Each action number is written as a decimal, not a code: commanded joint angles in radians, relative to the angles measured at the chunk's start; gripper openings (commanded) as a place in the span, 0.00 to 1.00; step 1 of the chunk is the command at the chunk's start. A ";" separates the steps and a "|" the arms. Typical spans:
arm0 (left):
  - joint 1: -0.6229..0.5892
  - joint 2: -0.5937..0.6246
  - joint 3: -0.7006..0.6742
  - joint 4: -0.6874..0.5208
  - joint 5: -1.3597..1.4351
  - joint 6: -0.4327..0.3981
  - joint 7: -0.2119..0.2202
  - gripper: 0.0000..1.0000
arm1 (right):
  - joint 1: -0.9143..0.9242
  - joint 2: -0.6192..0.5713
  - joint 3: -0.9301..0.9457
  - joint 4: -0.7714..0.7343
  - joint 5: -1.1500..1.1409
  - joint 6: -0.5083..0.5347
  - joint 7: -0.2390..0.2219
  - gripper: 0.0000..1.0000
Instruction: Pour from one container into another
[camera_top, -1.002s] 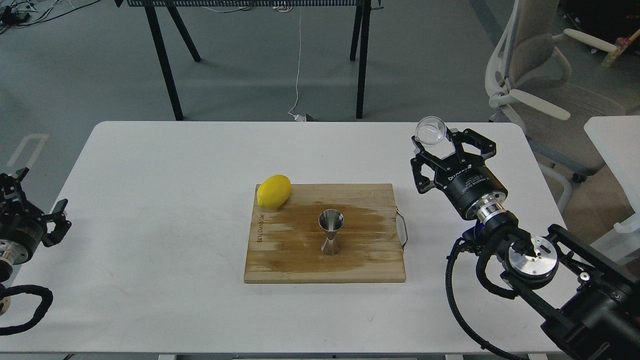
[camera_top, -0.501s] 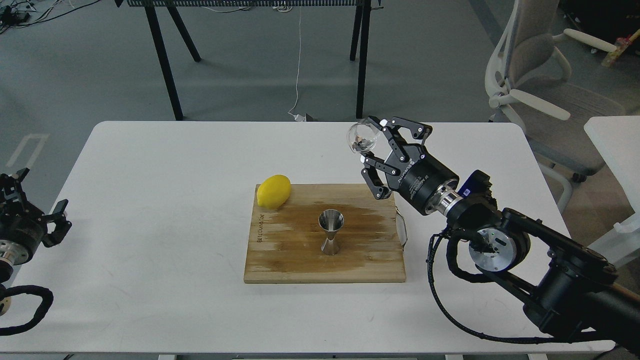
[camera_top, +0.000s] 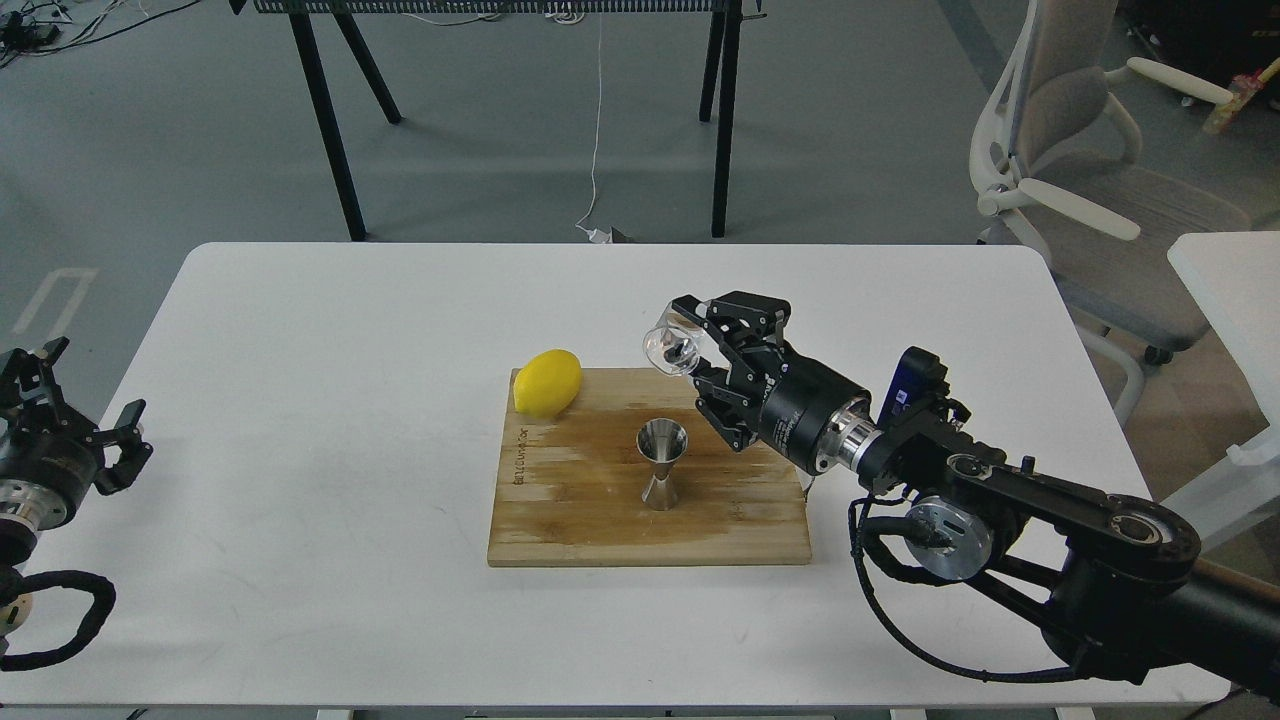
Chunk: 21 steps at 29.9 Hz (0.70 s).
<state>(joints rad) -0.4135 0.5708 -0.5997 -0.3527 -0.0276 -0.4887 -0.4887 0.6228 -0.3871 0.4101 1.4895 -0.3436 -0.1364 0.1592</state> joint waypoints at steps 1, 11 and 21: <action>-0.001 -0.009 0.000 0.014 0.000 0.000 0.000 1.00 | 0.000 -0.001 -0.010 0.000 -0.040 -0.002 -0.012 0.32; 0.001 -0.011 0.000 0.014 0.002 0.000 0.000 1.00 | 0.009 -0.001 -0.066 -0.002 -0.092 -0.017 -0.013 0.33; 0.001 -0.011 0.000 0.015 0.002 0.000 0.000 1.00 | 0.011 -0.013 -0.076 -0.012 -0.104 -0.015 -0.024 0.33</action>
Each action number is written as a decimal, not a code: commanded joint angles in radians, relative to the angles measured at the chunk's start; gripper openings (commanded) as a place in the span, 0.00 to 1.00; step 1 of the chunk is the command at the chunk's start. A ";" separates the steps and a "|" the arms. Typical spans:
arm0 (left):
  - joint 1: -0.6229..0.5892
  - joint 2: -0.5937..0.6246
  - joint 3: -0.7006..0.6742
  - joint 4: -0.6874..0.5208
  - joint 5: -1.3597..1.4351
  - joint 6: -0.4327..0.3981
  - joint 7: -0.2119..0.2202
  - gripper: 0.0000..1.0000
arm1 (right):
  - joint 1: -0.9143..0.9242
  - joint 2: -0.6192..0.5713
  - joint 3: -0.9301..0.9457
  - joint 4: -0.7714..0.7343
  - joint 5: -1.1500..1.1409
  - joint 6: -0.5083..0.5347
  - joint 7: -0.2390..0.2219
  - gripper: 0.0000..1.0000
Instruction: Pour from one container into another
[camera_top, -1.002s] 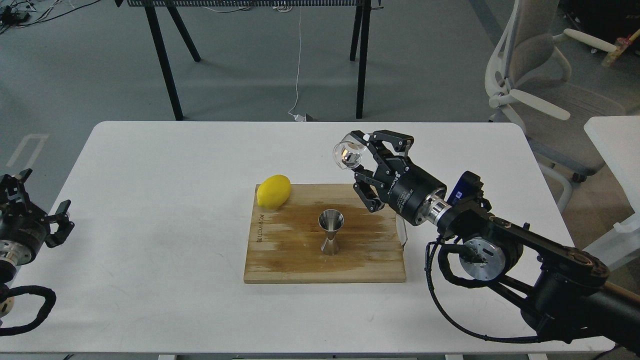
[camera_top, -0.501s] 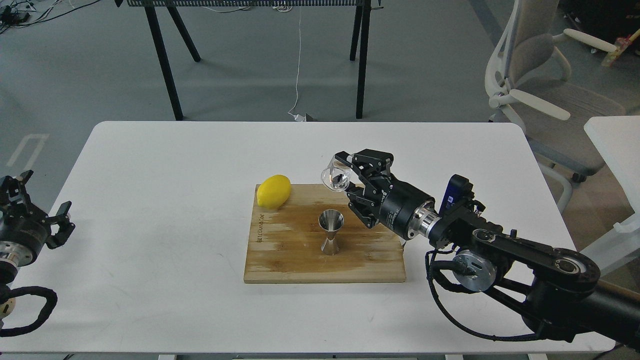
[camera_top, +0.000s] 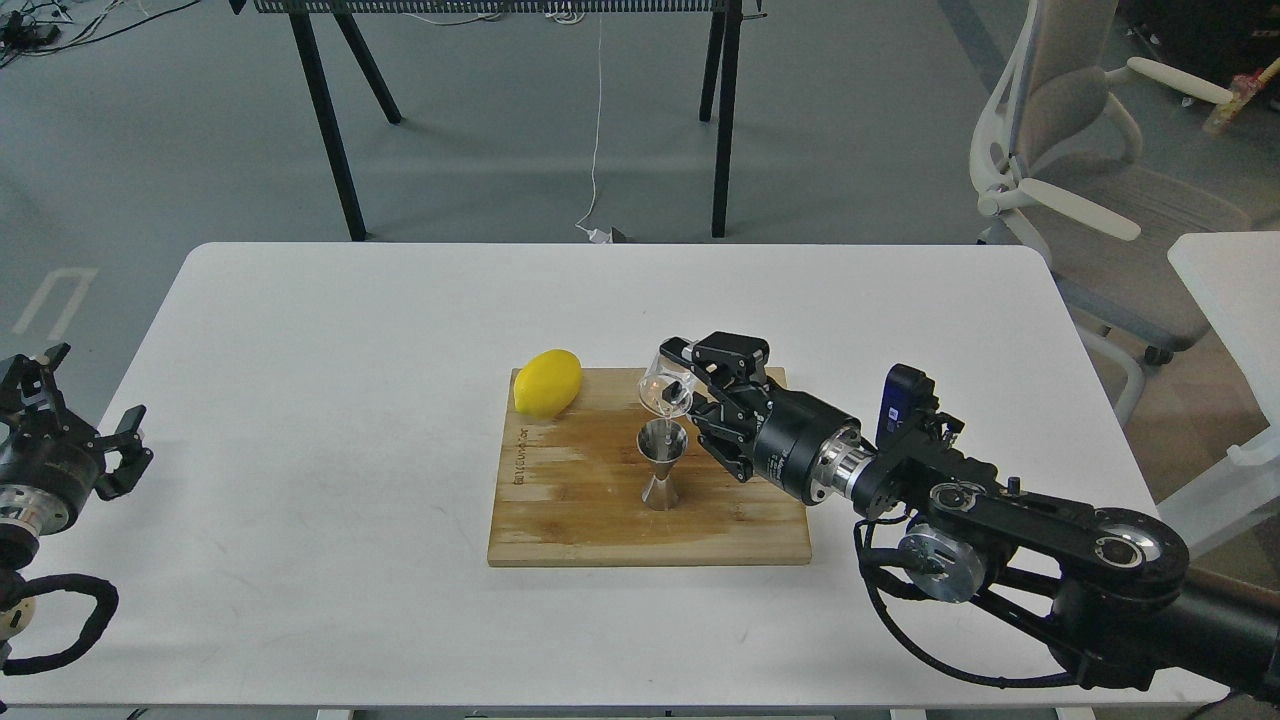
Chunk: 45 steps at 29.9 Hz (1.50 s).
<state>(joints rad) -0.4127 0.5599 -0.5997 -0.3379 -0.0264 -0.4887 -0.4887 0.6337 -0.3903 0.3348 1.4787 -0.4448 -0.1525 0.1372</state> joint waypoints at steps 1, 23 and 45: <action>0.000 0.000 0.000 0.000 -0.001 0.000 0.000 1.00 | 0.000 -0.015 0.000 -0.001 -0.011 0.001 -0.002 0.33; 0.000 0.000 0.000 0.000 -0.001 0.000 0.000 1.00 | 0.030 -0.028 -0.059 -0.009 -0.078 -0.001 -0.008 0.33; 0.000 0.000 0.000 0.000 -0.001 0.000 0.000 1.00 | 0.115 -0.056 -0.154 -0.009 -0.109 -0.001 -0.010 0.33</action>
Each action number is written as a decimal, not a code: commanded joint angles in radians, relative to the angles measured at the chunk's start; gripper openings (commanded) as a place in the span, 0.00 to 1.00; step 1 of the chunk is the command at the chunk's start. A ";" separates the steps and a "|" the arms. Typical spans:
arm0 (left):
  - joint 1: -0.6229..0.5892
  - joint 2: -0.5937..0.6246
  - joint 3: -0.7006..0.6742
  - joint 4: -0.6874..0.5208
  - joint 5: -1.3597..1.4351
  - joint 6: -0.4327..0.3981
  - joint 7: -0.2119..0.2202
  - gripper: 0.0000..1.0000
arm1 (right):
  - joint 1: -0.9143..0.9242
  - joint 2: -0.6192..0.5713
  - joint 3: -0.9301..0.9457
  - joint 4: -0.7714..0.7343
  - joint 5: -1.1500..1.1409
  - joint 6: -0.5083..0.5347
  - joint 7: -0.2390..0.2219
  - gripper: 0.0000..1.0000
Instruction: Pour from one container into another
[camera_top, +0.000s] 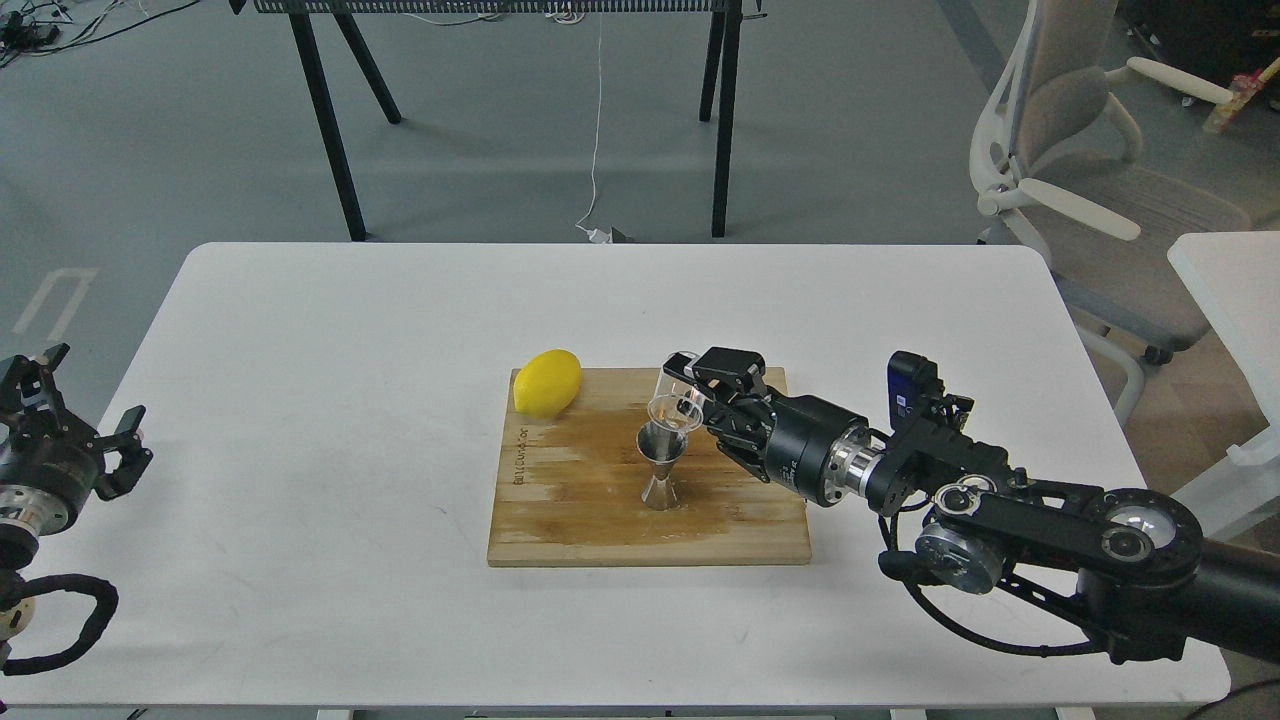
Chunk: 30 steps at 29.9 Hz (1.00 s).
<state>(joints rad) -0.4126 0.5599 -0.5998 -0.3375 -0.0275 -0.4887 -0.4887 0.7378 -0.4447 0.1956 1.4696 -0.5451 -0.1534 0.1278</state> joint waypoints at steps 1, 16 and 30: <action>0.000 0.000 0.000 0.000 0.001 0.000 0.000 1.00 | 0.014 -0.002 -0.019 0.000 -0.007 0.000 0.000 0.33; 0.001 0.000 0.000 0.000 0.000 0.000 0.000 1.00 | 0.041 -0.003 -0.031 -0.002 -0.009 -0.011 0.000 0.33; 0.000 0.000 0.000 0.000 0.000 0.000 0.000 1.00 | 0.066 -0.002 -0.061 -0.003 -0.024 -0.018 0.001 0.33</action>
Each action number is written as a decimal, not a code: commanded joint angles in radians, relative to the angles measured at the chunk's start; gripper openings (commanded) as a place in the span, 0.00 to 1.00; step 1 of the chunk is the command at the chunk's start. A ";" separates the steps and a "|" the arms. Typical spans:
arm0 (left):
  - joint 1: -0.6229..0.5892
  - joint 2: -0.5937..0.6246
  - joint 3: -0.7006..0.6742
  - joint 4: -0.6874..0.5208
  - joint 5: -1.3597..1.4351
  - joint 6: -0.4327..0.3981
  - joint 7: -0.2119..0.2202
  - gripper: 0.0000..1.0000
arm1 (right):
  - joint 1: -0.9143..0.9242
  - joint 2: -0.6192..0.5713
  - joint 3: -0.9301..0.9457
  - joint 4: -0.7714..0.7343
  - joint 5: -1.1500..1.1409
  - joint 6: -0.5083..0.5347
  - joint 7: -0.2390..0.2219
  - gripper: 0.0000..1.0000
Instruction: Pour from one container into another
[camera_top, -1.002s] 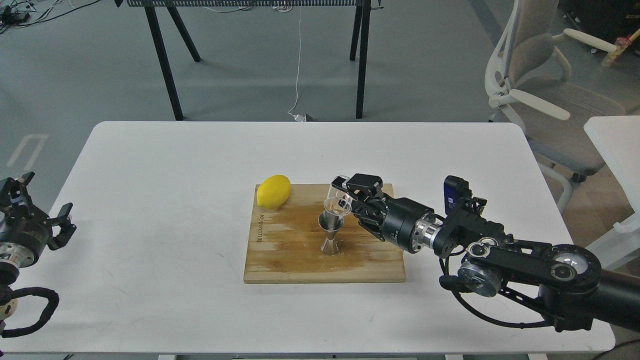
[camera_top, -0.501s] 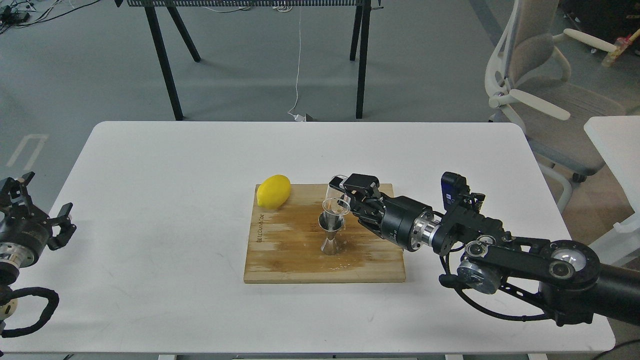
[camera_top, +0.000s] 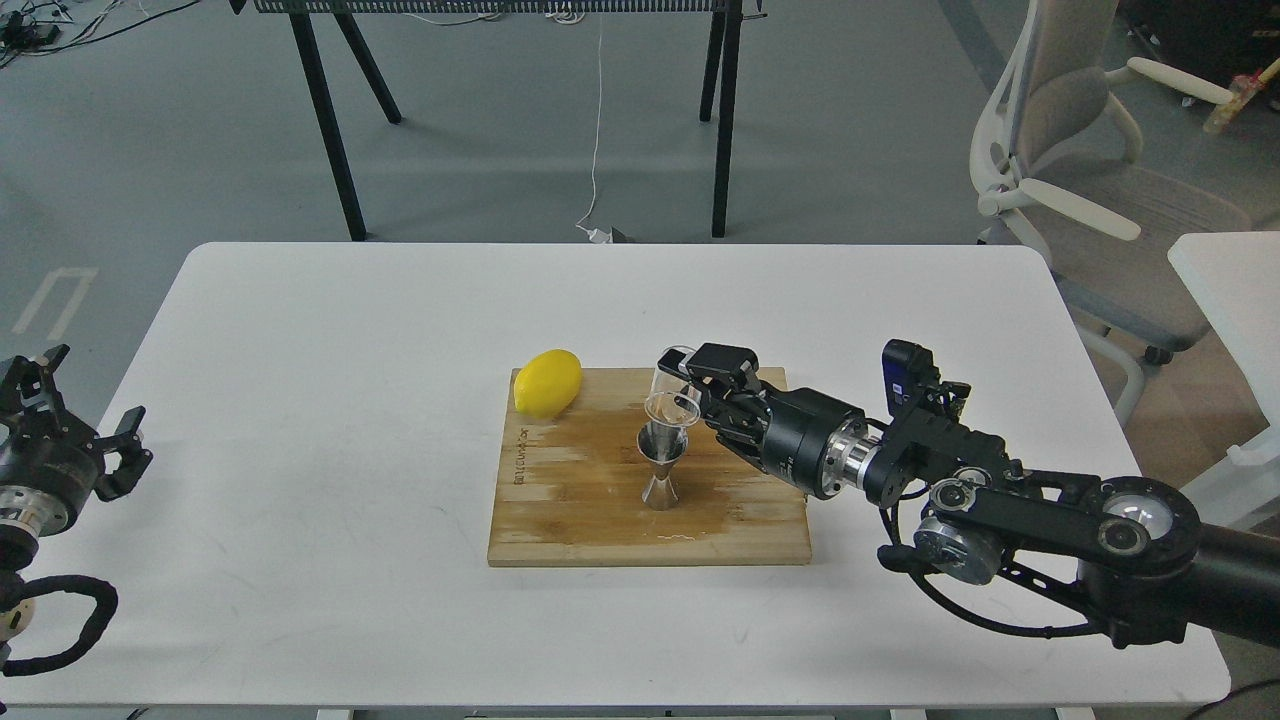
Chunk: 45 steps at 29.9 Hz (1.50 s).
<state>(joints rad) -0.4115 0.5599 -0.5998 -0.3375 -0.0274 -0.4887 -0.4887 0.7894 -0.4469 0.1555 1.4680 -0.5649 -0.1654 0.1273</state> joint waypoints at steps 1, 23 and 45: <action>0.000 0.000 0.000 0.000 0.000 0.000 0.000 1.00 | 0.024 0.000 -0.031 -0.005 -0.004 -0.016 0.002 0.34; 0.000 0.000 0.000 0.000 0.000 0.000 0.000 1.00 | 0.100 0.005 -0.114 -0.006 -0.007 -0.032 0.002 0.34; 0.000 0.000 0.000 0.000 0.001 0.000 0.000 1.00 | 0.143 0.008 -0.159 -0.014 -0.012 -0.032 0.002 0.34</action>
<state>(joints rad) -0.4113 0.5599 -0.5998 -0.3375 -0.0273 -0.4887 -0.4887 0.9300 -0.4389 -0.0030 1.4542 -0.5741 -0.1980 0.1289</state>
